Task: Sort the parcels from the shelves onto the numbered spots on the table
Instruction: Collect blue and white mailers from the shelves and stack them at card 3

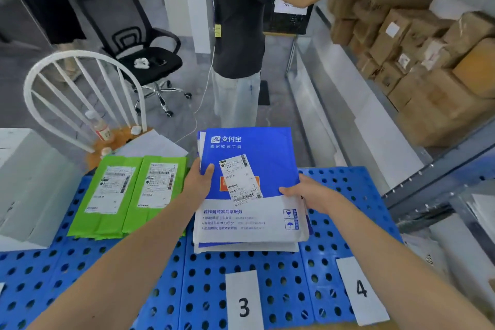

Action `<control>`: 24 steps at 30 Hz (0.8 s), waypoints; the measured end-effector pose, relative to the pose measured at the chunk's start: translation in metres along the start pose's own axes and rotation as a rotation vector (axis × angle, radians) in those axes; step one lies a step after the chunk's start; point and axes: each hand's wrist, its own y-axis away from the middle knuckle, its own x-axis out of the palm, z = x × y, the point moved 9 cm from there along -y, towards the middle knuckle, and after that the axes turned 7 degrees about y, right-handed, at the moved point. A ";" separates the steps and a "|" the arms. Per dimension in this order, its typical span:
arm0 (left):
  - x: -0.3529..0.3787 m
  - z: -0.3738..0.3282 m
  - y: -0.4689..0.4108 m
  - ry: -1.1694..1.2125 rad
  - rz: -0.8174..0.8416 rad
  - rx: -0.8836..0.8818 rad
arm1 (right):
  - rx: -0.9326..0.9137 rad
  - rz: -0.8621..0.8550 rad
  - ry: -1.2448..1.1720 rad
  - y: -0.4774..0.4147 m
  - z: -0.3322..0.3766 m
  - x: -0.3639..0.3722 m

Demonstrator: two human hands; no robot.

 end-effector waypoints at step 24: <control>0.016 -0.012 0.012 -1.154 0.112 0.271 | -0.050 -0.414 0.577 0.025 0.007 -0.030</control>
